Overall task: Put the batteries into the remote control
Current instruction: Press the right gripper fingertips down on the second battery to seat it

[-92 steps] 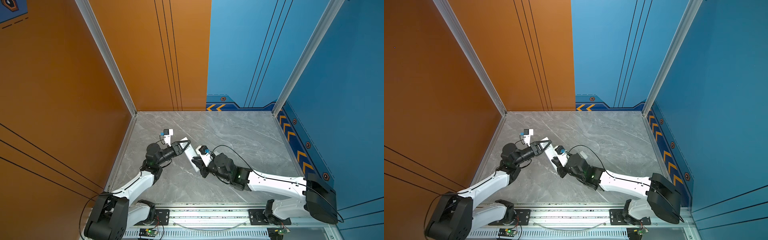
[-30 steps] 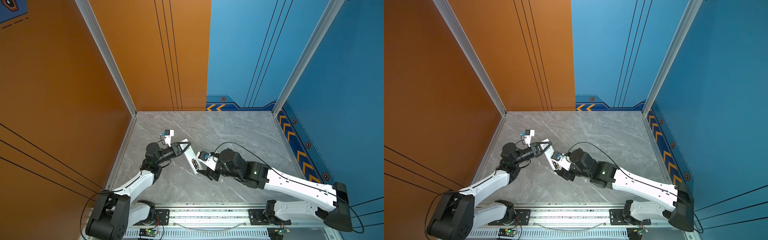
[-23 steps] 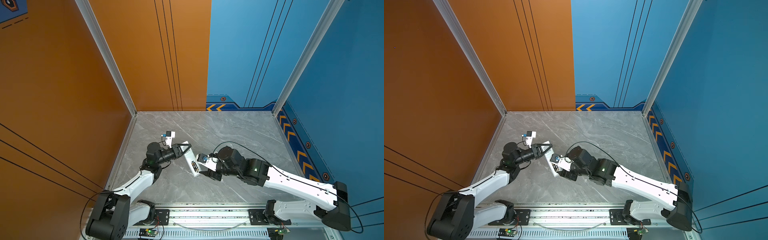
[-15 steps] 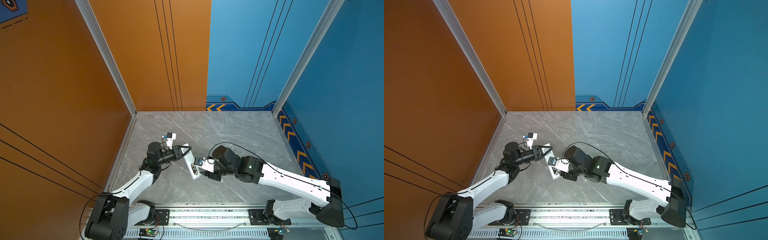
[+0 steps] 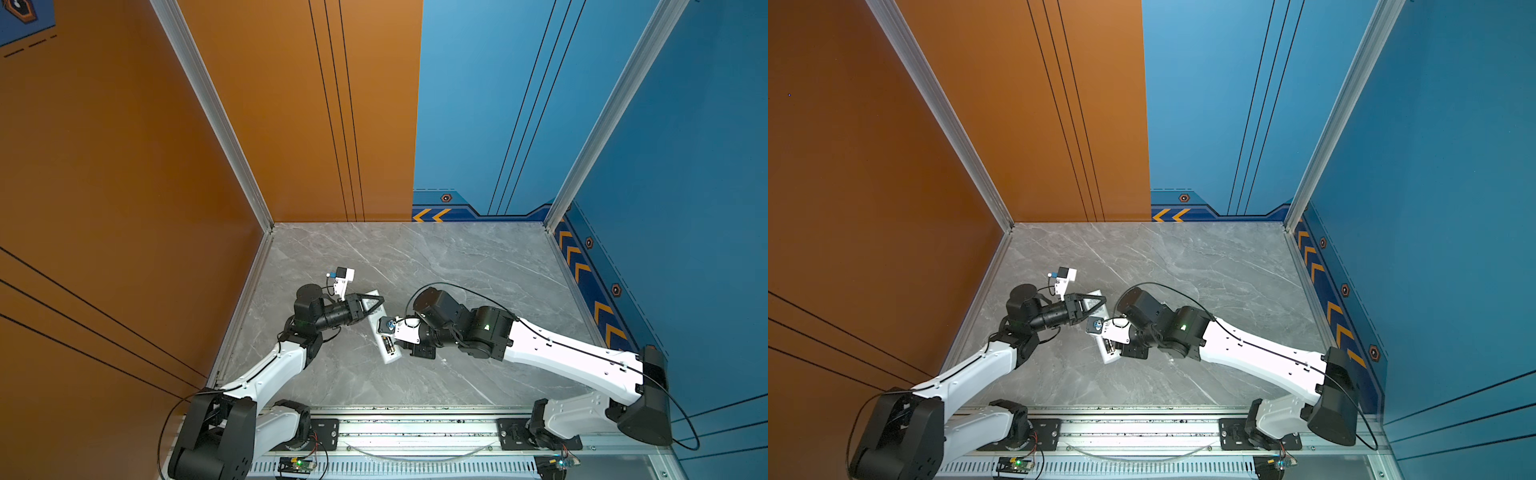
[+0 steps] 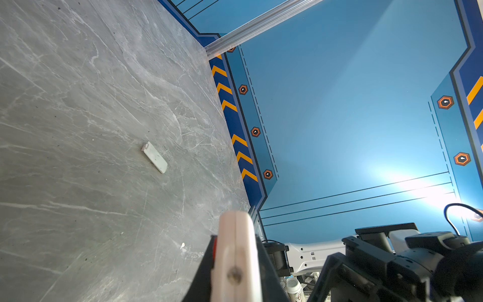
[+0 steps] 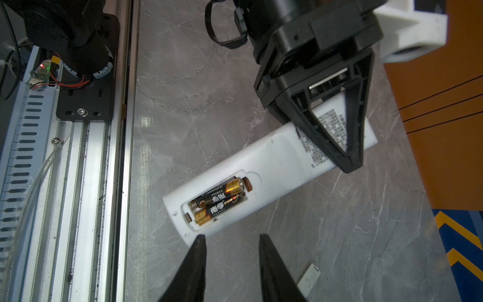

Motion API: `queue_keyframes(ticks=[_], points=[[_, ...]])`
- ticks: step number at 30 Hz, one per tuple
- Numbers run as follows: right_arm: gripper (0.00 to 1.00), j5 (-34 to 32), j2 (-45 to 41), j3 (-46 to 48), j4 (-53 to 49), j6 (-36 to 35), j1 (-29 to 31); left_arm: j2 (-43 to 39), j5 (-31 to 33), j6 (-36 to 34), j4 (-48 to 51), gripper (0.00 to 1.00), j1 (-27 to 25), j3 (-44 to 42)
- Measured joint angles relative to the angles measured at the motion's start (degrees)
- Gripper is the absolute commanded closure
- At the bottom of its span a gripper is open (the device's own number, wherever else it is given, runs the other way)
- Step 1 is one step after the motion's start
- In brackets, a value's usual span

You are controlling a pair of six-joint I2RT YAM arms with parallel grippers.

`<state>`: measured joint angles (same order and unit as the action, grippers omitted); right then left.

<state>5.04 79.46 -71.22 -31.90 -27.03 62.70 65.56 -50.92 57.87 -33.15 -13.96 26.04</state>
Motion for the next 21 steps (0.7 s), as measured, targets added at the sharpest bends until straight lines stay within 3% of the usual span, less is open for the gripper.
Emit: queue_keyframes(ticks=[21], points=[[0.72, 1.3, 5.2, -4.2, -3.3, -2.7, 1.1, -0.9, -0.6, 0.0, 0.1, 1.00, -1.7, 0.0]])
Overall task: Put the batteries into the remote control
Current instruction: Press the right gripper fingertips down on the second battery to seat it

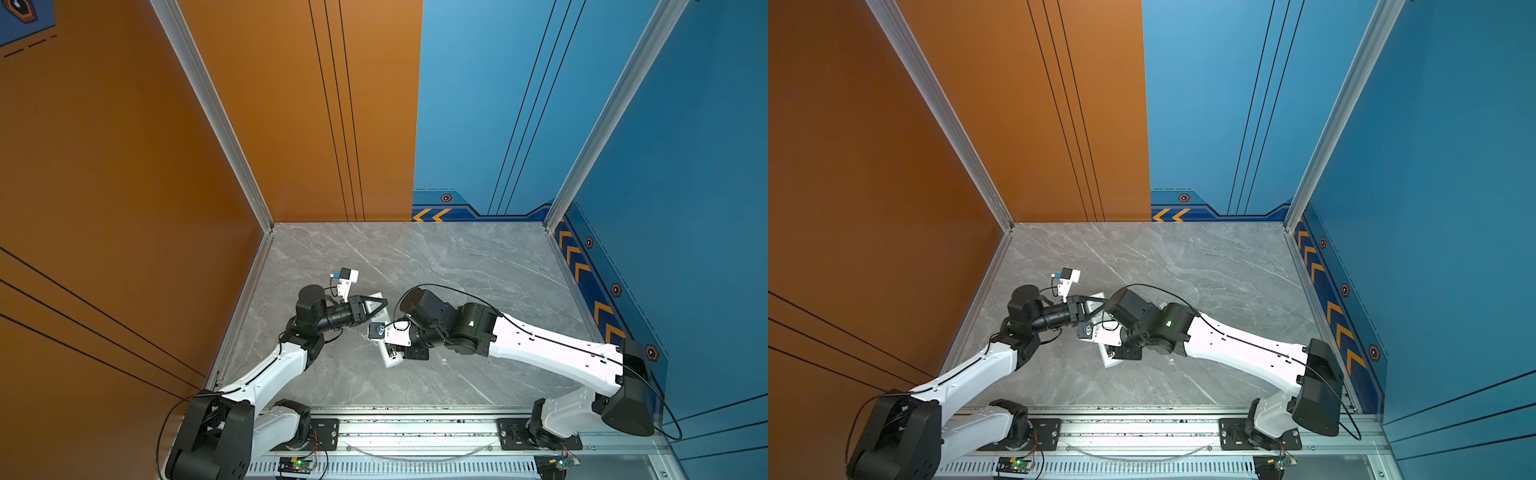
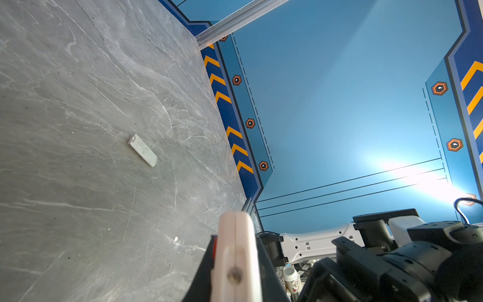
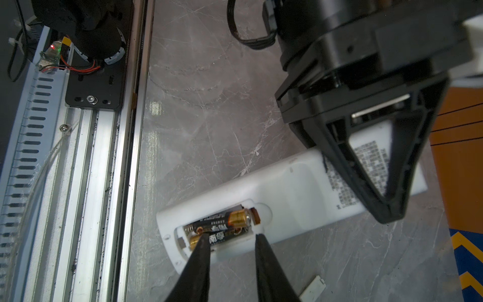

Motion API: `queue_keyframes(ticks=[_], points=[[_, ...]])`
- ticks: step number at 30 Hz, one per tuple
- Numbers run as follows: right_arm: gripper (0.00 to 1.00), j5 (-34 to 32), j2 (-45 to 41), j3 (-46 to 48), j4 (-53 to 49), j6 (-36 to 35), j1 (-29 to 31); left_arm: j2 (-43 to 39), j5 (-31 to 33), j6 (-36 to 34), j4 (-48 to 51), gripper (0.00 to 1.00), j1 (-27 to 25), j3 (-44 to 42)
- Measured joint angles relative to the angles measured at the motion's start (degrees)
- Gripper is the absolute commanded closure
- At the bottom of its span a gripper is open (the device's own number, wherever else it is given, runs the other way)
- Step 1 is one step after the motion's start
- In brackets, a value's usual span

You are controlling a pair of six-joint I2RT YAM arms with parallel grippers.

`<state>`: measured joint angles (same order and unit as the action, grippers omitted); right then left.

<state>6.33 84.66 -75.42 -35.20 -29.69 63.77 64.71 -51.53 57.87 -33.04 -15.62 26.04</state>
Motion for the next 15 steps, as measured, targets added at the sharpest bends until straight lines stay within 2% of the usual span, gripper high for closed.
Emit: queue_keyframes(ticks=[15], points=[[0.76, 0.0, 2.4, -1.1, -0.5, -0.6, 0.0, 0.0, 0.0, 0.0, 0.0, 1.00, -0.3, 0.0]])
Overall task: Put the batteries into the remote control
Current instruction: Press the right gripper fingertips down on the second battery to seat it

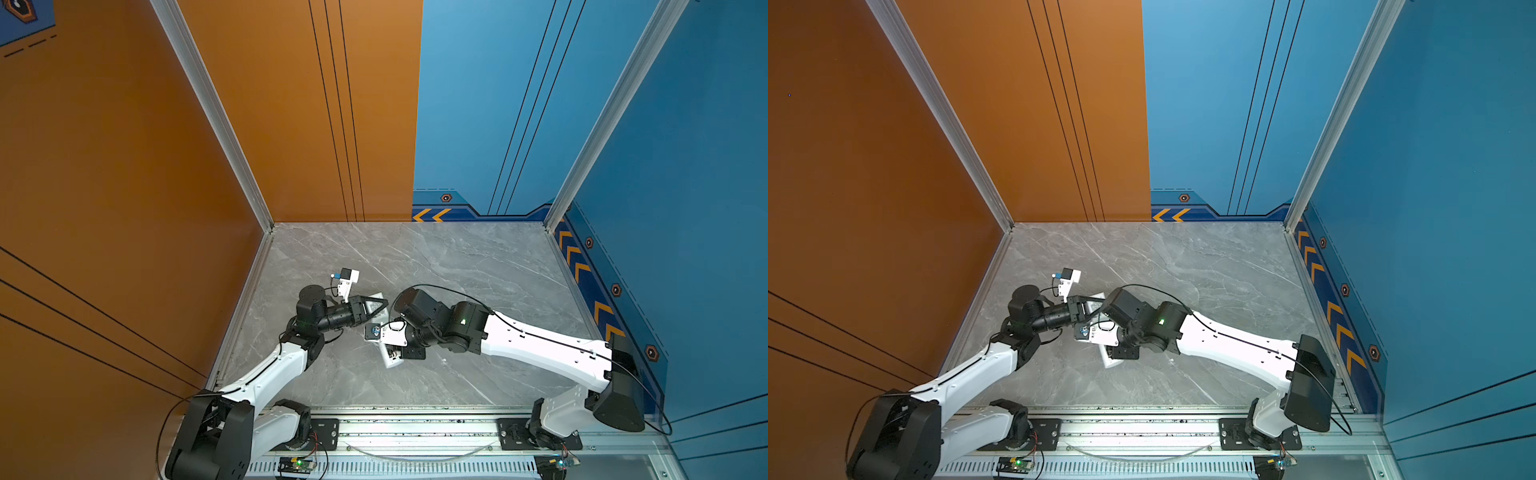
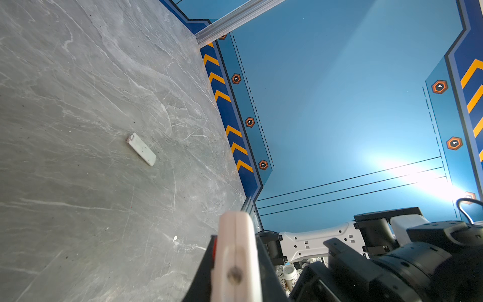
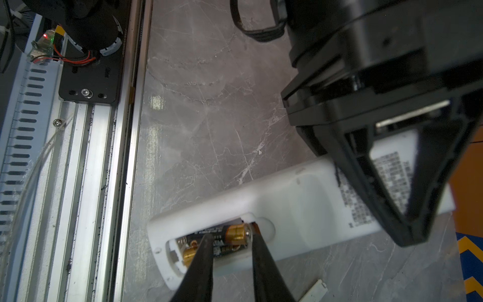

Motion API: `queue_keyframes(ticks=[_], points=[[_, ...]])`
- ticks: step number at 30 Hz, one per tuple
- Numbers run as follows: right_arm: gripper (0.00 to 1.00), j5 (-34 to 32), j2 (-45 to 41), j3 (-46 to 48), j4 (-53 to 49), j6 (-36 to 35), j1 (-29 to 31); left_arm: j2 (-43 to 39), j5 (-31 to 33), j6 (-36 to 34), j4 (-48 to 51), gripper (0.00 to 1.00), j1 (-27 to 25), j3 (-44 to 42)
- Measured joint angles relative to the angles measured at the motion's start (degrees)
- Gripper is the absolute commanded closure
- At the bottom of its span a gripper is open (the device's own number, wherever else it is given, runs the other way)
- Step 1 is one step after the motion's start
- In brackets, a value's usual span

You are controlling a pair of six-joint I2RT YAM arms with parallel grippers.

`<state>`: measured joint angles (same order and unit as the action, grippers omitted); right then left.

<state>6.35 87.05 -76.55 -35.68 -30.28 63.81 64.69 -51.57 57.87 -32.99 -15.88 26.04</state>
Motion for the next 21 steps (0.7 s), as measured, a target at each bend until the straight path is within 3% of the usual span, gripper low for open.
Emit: queue_keyframes(ticks=[21], points=[[0.80, 0.1, 0.4, -0.4, -1.4, -1.7, 0.5, 0.0, -0.2, -0.2, 0.3, 1.00, 0.0, 0.0]])
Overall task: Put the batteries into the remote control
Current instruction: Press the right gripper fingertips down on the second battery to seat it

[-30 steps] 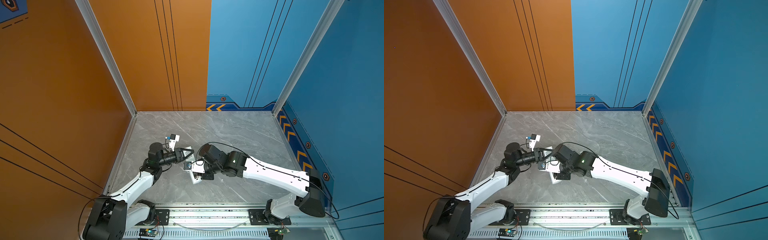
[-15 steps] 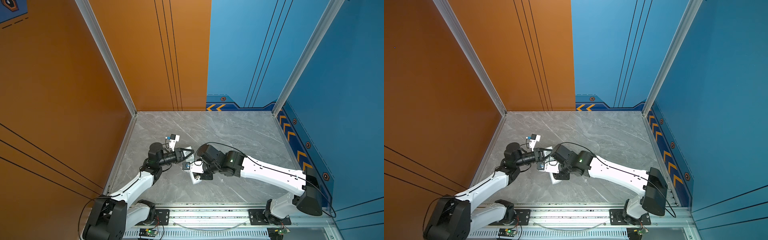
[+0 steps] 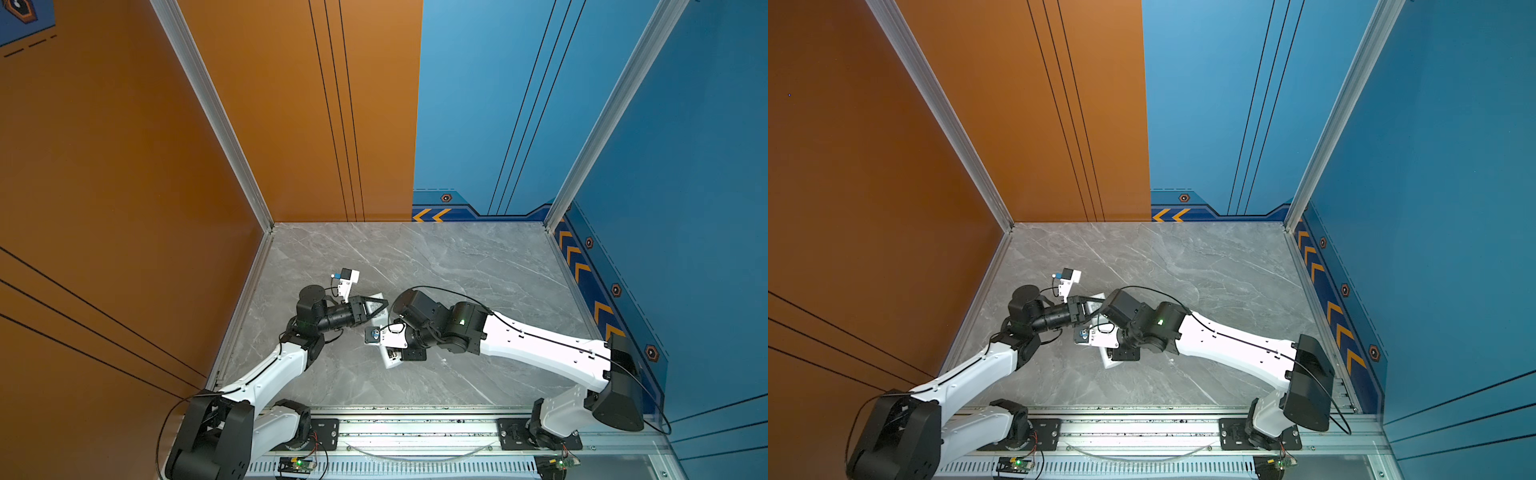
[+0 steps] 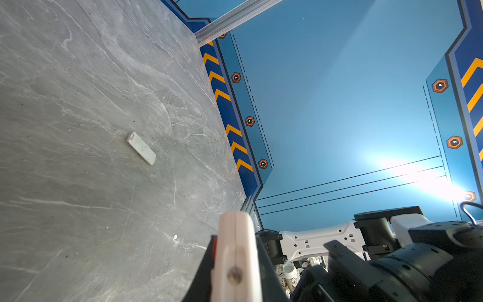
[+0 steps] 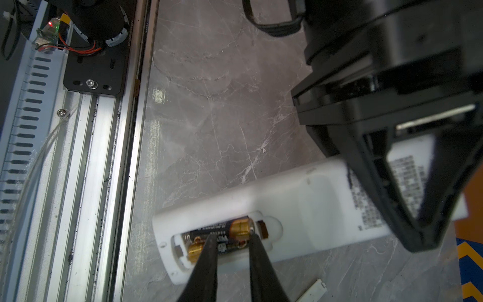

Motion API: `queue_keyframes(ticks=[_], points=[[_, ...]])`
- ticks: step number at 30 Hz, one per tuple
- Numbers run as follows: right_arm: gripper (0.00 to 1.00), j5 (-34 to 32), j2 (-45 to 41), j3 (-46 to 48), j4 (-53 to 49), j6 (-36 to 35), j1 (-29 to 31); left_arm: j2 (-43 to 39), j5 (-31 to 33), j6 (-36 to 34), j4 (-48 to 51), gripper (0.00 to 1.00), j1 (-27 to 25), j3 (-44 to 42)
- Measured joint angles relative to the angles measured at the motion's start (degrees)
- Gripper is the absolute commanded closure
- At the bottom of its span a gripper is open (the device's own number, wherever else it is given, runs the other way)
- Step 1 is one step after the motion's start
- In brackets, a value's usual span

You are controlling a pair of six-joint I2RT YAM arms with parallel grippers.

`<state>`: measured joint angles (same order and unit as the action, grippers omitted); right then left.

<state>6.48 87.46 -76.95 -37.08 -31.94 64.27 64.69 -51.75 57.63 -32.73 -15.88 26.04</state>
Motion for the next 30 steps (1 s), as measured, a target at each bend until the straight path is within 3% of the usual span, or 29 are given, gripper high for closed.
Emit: queue_keyframes(ticks=[30], points=[[0.84, -2.8, 2.3, -0.9, -0.9, -1.7, 1.6, 0.0, -0.8, -1.3, 1.7, 1.00, 0.0, 0.0]])
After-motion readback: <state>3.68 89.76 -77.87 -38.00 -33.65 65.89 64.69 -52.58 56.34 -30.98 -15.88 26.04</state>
